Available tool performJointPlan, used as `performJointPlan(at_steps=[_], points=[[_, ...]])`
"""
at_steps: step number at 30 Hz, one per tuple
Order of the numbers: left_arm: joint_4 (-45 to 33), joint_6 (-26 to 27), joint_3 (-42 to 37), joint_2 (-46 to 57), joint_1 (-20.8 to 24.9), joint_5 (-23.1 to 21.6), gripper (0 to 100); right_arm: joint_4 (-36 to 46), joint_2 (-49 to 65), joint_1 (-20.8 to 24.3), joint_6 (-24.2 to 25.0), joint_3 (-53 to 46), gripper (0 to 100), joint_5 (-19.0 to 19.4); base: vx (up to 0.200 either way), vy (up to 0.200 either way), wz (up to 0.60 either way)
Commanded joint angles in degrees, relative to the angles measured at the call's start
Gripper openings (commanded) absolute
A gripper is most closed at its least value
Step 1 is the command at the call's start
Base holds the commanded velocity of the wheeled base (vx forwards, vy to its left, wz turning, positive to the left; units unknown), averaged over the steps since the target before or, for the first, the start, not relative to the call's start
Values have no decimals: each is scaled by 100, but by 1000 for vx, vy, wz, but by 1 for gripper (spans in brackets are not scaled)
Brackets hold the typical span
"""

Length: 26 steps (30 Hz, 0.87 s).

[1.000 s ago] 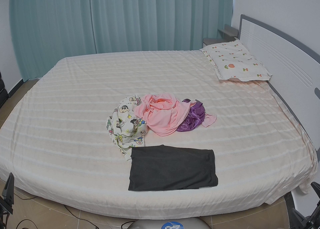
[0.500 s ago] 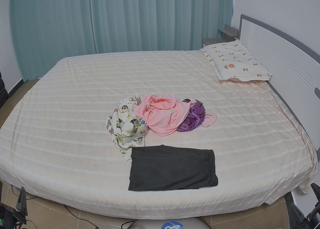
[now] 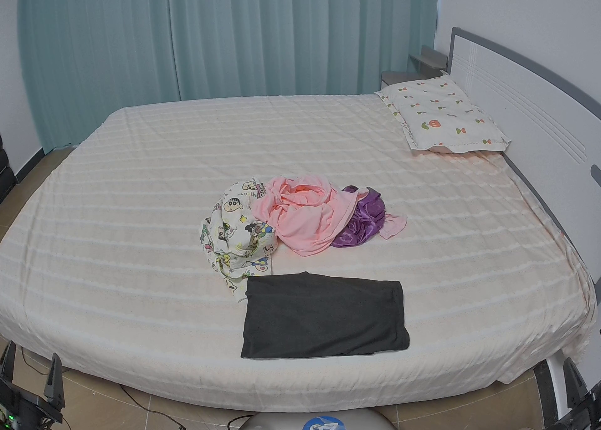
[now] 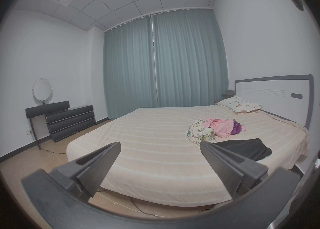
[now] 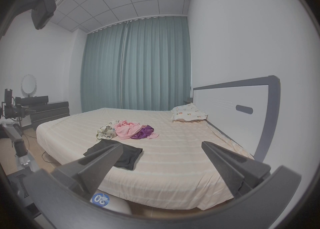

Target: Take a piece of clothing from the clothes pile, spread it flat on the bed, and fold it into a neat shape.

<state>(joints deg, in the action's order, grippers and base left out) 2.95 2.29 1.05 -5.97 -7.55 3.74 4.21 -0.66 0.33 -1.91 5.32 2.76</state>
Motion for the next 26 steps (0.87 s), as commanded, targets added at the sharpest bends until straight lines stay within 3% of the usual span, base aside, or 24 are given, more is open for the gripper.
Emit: performJointPlan(at_steps=[1,26], points=[[-383,-133,-96,-27,-1,-401,100,-359,66,11,95,-514,100,-109,0,0,0],[-339,-194,-96,-27,16,-401,100,-368,66,11,95,-514,100,-117,0,0,0]])
